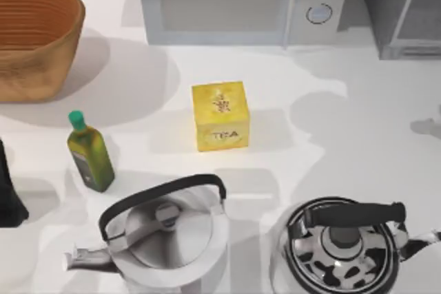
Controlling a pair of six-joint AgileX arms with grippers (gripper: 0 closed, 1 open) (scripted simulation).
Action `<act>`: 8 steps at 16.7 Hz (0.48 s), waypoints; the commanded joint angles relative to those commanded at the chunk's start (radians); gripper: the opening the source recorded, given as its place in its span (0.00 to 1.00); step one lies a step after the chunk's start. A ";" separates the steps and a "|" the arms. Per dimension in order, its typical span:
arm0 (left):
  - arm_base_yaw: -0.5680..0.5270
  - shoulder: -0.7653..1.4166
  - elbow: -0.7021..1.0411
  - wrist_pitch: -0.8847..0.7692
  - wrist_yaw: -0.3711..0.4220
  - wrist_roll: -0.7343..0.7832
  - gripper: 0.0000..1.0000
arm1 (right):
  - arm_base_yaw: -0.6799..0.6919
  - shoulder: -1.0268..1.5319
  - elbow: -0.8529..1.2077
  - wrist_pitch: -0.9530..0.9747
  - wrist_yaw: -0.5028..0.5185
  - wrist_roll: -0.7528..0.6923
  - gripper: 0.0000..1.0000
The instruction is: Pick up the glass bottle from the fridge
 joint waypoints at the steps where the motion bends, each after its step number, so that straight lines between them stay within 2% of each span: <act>1: 0.000 0.000 0.000 0.000 0.000 0.000 1.00 | -0.005 -0.010 -0.024 -0.001 -0.001 -0.002 0.00; 8: 0.000 0.000 0.000 0.000 0.000 0.000 1.00 | -0.050 -0.232 -0.319 0.056 -0.045 -0.016 0.00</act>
